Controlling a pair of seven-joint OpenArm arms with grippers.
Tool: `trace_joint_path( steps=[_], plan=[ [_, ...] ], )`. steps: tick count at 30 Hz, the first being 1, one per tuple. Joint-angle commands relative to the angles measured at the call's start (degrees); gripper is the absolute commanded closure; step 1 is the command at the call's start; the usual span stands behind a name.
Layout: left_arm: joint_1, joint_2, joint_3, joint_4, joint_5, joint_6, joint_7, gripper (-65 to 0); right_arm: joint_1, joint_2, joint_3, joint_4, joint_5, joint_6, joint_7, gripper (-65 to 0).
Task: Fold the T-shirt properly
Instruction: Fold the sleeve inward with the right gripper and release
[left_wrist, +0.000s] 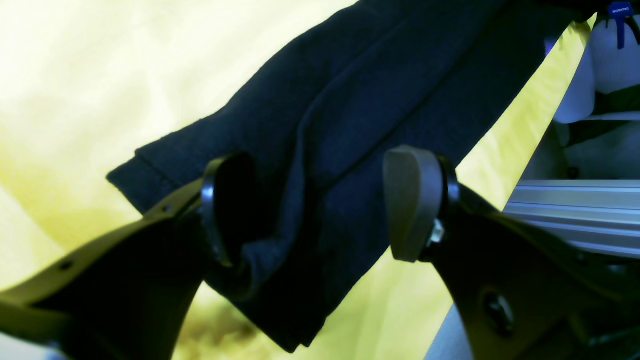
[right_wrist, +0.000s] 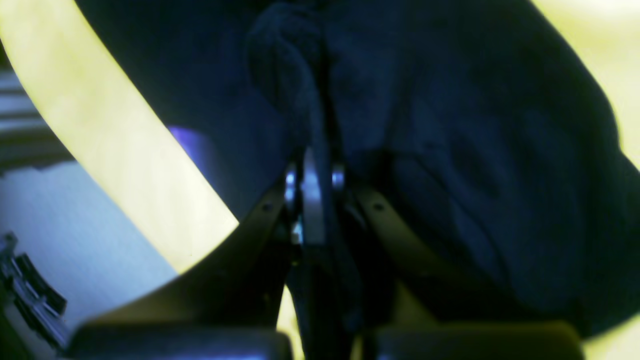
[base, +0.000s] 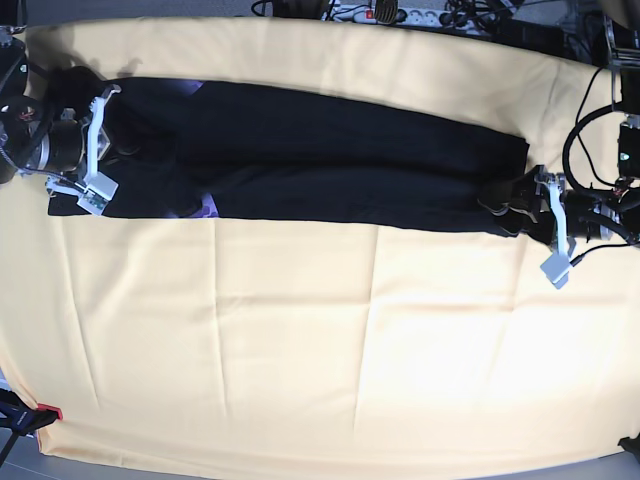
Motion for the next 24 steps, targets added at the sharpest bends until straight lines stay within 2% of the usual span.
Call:
trace_joint_path(
  steps=[1,7,8,12,13,16,19,21,23,24],
  plan=[
    [-1.29,-1.29,-0.59,0.74,-1.39,-0.39,-0.01,-42.4,0.72,1.84,0.59,0.92,0.79,0.28,-0.02,0.0],
    [-1.29,-2.64,-0.59,0.74,-1.39,-0.37,-0.01,-42.4,-0.52,2.34,0.57,0.74,-0.09,0.28,0.15,0.0],
    [-1.29,-3.13,-0.59,0.74,-1.39,-0.37,-0.01,-42.4,-1.27,2.32,0.57,0.59,-1.20,0.28,0.24,-2.7],
    [-1.44,-5.27,-0.59,0.74,-1.39,-0.35,-0.01,-42.4,-2.62,2.51,0.59,-0.07,-8.50,0.28,0.24,-28.1],
    [-1.44,-5.95,-0.59,0.74,-1.39,-0.37,-0.01,-42.4,-2.56,2.84,0.59,-0.07,-9.05,0.28,0.22,-32.1],
    [-1.42,-7.82,-0.59,0.74,-1.39,-0.35,-0.01,-42.4,-2.56,4.76,0.59,0.66,-7.80,0.28,0.17,-33.2],
    [-1.42,-9.55,-0.59,0.74,-1.39,-0.35,-0.01,-42.4,-2.56,6.82,0.61,3.17,-3.89,0.13,0.00,-33.2],
    [-1.42,-10.67,-0.59,0.74,-1.39,-0.35,-0.01,-42.4,-2.19,8.17,0.66,5.86,0.11,-1.75,0.26,-33.2],
    [-1.42,-11.63,-0.59,0.74,-1.39,-0.37,-0.01,-42.4,-2.12,8.35,1.51,8.61,3.74,-2.64,0.85,-33.2],
    [-1.42,-11.96,-0.70,0.74,-1.39,-0.37,-0.01,-42.4,-2.12,7.85,2.16,9.68,4.28,-2.05,0.85,-33.2]
  ],
)
